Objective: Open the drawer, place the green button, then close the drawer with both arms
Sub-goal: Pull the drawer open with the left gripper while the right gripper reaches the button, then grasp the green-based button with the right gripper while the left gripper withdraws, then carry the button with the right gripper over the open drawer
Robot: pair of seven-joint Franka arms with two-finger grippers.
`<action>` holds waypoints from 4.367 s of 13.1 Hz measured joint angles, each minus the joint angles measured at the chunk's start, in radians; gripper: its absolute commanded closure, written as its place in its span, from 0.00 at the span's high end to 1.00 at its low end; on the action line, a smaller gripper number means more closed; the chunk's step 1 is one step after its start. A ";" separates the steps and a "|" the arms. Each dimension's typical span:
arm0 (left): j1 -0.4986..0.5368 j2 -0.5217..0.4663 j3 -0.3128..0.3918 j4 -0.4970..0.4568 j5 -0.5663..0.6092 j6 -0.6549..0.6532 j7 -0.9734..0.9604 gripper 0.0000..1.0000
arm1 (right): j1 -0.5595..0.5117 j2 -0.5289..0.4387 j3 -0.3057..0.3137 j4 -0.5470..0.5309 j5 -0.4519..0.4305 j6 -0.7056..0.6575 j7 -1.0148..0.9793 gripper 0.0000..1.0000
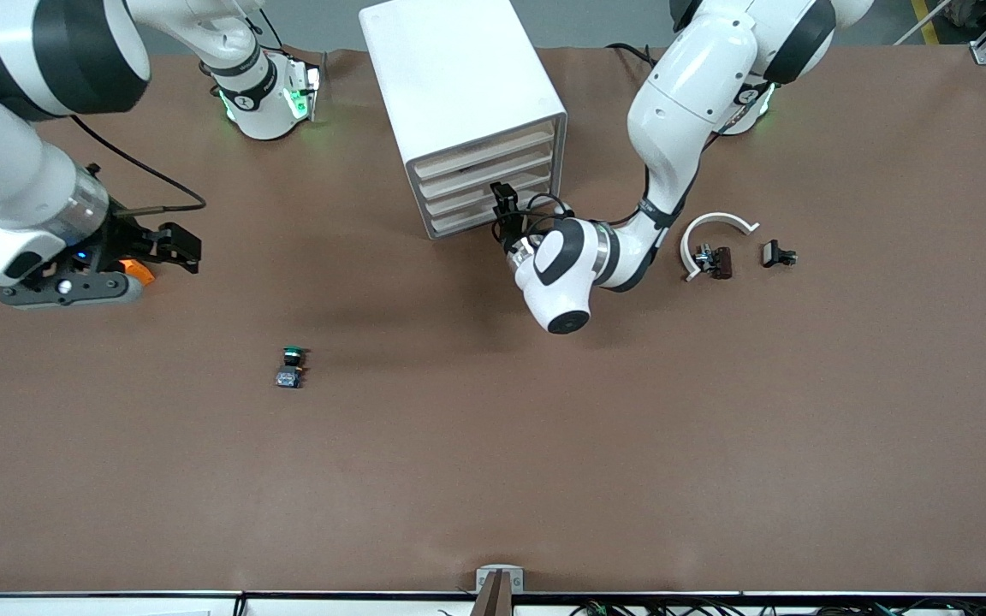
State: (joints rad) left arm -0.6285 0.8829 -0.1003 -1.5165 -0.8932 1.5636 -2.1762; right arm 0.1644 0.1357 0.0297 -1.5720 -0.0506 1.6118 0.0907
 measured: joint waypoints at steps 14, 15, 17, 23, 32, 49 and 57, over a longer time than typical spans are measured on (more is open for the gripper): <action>0.171 0.014 0.030 0.071 -0.031 0.008 -0.010 0.00 | 0.003 0.262 -0.012 -0.227 0.000 0.495 0.003 1.00; 0.188 0.015 0.030 0.081 -0.031 0.017 -0.009 0.00 | 0.002 0.287 -0.012 -0.226 0.002 0.514 0.003 1.00; 0.208 0.014 0.030 0.095 -0.033 0.044 -0.008 0.27 | 0.003 0.331 -0.012 -0.226 0.020 0.554 0.003 1.00; 0.231 0.015 0.030 0.132 -0.064 0.110 0.022 1.00 | 0.003 0.442 -0.011 -0.213 0.068 0.636 0.003 1.00; 0.315 0.000 0.133 0.267 -0.065 0.112 0.027 1.00 | 0.002 0.549 -0.014 -0.153 0.109 0.659 0.003 0.74; 0.399 -0.154 0.348 0.318 0.429 0.078 0.585 1.00 | 0.100 0.355 0.003 -0.060 0.111 0.271 0.437 0.04; 0.395 -0.230 0.348 0.317 0.637 0.071 1.104 1.00 | 0.375 0.296 0.008 -0.021 0.241 0.156 1.085 0.04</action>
State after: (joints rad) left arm -0.2337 0.6527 0.2473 -1.1991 -0.2565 1.6349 -1.0726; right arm 0.5397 0.4313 0.0381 -1.5934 0.1901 1.7677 1.1753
